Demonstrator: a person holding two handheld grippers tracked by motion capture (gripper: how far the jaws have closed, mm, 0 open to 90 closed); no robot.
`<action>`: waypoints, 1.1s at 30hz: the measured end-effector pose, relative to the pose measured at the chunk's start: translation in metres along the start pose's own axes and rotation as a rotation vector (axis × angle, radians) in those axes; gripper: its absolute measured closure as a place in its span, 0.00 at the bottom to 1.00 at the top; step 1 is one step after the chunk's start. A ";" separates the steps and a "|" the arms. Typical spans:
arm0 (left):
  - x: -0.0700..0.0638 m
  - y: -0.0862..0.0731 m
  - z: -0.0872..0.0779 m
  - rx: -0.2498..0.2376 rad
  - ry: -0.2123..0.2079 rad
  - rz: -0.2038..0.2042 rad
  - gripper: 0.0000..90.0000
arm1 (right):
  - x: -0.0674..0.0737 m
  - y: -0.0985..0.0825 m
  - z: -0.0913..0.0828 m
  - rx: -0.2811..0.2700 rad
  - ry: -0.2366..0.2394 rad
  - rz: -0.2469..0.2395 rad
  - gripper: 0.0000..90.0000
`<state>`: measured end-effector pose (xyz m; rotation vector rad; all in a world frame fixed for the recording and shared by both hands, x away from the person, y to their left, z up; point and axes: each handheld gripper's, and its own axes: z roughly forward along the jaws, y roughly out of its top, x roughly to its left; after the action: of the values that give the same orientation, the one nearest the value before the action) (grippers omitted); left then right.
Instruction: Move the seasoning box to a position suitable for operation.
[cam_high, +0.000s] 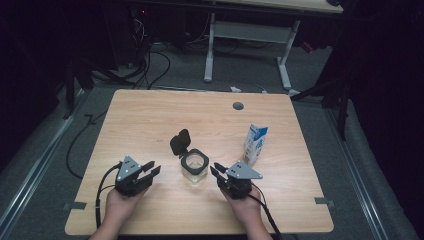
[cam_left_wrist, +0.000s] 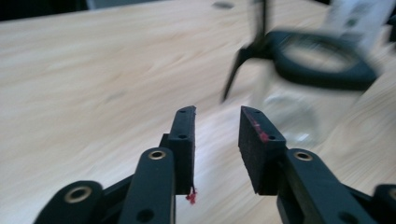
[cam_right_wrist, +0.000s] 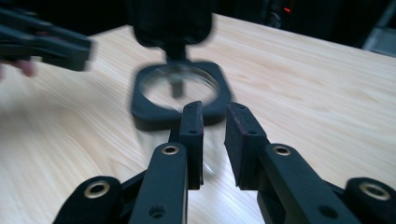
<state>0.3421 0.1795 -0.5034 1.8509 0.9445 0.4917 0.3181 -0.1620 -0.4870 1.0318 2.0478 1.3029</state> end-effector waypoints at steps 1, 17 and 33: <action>0.004 -0.007 -0.003 -0.003 0.011 -0.008 0.72 | 0.000 0.000 0.000 0.000 0.000 0.000 0.84; 0.022 -0.024 -0.013 0.013 0.036 -0.017 0.57 | -0.058 -0.043 -0.035 0.105 -0.260 0.130 0.76; 0.022 -0.035 -0.033 -0.026 0.072 -0.016 0.57 | -0.073 -0.042 -0.016 0.140 -0.355 0.125 0.85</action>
<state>0.3198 0.2242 -0.5209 1.8107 0.9960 0.5619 0.3354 -0.2397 -0.5176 1.3654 1.8456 0.9587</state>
